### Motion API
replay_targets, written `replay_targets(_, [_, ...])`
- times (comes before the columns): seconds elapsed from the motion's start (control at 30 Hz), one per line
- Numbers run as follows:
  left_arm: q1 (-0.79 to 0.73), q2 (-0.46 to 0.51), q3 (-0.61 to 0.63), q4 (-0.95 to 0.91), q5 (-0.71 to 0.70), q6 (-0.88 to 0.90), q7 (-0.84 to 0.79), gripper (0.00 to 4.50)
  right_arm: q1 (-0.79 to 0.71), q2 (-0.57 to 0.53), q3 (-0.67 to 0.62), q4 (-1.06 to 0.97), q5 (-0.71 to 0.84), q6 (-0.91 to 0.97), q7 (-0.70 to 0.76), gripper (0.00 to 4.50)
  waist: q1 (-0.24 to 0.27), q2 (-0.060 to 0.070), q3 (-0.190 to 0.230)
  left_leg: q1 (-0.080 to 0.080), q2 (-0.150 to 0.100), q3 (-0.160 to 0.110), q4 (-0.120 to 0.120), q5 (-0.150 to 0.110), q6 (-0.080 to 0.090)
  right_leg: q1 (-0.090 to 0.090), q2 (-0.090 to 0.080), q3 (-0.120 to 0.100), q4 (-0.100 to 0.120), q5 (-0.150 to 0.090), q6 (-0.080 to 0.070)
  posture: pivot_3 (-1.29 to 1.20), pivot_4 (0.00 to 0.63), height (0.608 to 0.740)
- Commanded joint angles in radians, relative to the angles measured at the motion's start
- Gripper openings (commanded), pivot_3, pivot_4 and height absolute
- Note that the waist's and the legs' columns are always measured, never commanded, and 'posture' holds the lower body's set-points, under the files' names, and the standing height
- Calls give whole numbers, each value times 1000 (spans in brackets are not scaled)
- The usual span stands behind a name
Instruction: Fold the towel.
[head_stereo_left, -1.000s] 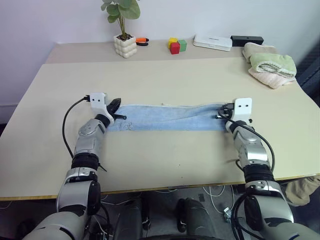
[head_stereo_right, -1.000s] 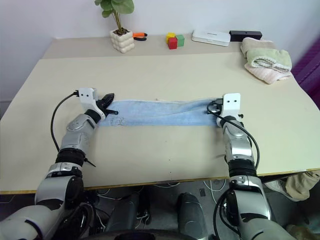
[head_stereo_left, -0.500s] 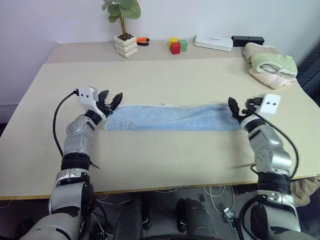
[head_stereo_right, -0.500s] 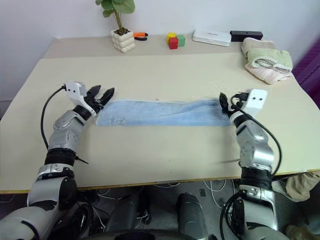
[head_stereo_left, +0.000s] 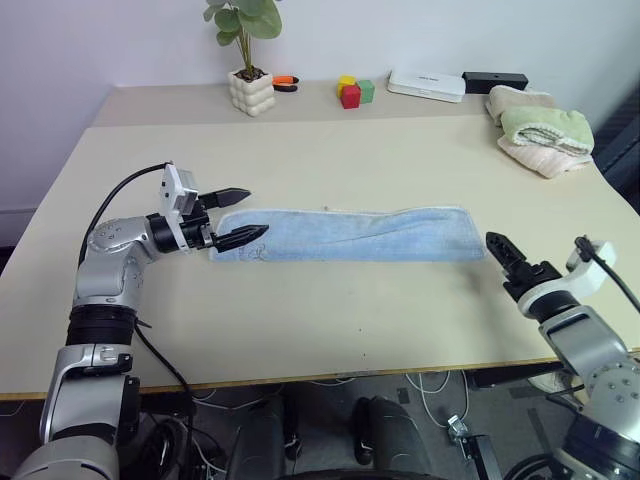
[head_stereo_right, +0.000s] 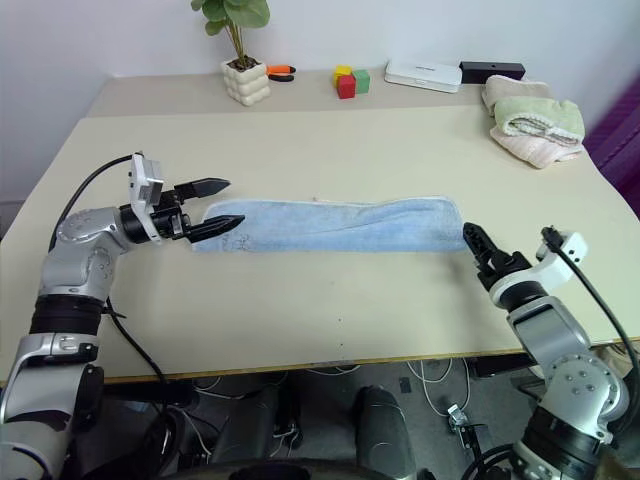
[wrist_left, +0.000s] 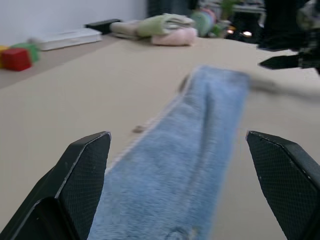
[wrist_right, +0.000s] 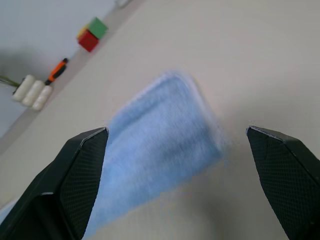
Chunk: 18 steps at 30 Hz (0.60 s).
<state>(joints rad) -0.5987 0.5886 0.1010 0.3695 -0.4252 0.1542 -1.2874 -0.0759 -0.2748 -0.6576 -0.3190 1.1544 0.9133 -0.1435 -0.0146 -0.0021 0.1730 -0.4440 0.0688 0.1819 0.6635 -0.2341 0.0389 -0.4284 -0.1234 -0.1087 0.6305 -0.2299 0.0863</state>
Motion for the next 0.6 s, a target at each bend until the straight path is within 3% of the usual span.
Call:
replay_targets(0.03, [-7, 2, -4, -47, -15, -17, -23, 4443, -7, 28, 27, -38, 69, -5, -65, 4500, -2, 0, 0, 0, 0, 0, 0, 0, 0, 0, 0, 0, 0, 0, 0, 0, 150, 740])
replay_targets(0.23, [40, -28, -11, -132, -43, 35, -10, 4443, -57, 34, 54, 21, 112, -25, -141, 4500, -4, 0, 0, 0, 0, 0, 0, 1, 2, 0, 0, 0, 0, 0, 0, 0, 150, 740])
replay_targets(0.5, [96, -25, 6, -201, -45, 48, 36, 4443, -151, 16, 111, 174, 24, -75, -109, 4500, -4, 0, 0, 0, 0, 0, 0, 1, 3, 0, 0, 1, 0, 0, 1, 0, 150, 740])
replay_targets(0.6, [106, -24, 13, -218, -45, 49, 54, 4500, -179, 25, 116, 222, 2, -107, -90, 3747, -4, 0, 0, 0, 0, 0, 0, 1, 3, 0, 0, 1, 0, 1, 1, 0, 150, 740])
